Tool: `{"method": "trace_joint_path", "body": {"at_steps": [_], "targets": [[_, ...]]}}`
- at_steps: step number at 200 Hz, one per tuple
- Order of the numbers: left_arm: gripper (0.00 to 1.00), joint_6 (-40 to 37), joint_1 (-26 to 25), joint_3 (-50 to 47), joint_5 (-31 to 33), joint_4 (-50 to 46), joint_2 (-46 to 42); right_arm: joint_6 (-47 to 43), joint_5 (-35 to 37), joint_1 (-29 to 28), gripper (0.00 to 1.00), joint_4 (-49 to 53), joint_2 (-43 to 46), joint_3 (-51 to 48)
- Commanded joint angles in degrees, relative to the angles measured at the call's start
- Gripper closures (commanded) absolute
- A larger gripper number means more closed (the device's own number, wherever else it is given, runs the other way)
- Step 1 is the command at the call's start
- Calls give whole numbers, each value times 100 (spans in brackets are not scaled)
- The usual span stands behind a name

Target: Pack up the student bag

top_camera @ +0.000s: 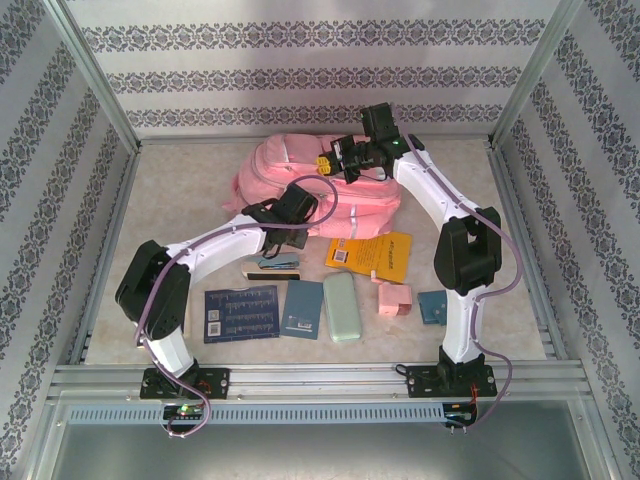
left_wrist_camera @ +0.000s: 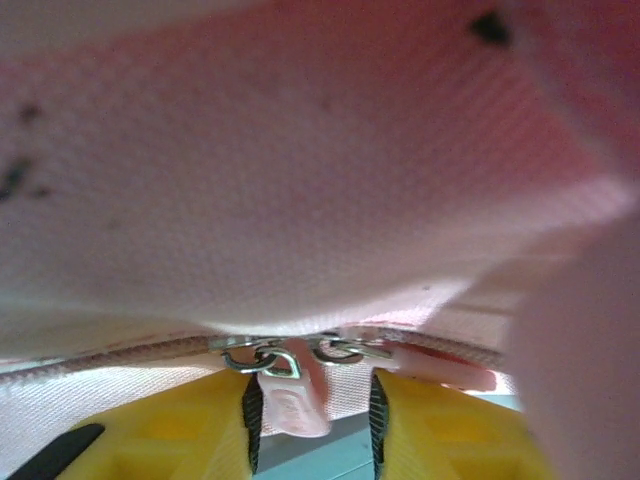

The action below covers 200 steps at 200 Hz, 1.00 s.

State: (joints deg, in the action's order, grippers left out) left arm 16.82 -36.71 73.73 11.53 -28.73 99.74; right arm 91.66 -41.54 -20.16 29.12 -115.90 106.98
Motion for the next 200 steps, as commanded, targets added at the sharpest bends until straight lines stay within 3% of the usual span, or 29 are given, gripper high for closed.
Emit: {"method": "trace_joint_path", "body": {"at_steps": [1,70,116,200], "targets": [[71,-126,-29,258,270,-58,126,127,-628,-172,100,-522,498,90],[88,-345,154,267,437,-71,111,33,-725,-164,100,-582,515,83],[100,-390,308,-2,372,-27,-171,-488,-605,-34,100,-57,507,166],[100,-386,699,-283,-1,-89,-503,-2109,-267,201,100,1421,296,735]]}}
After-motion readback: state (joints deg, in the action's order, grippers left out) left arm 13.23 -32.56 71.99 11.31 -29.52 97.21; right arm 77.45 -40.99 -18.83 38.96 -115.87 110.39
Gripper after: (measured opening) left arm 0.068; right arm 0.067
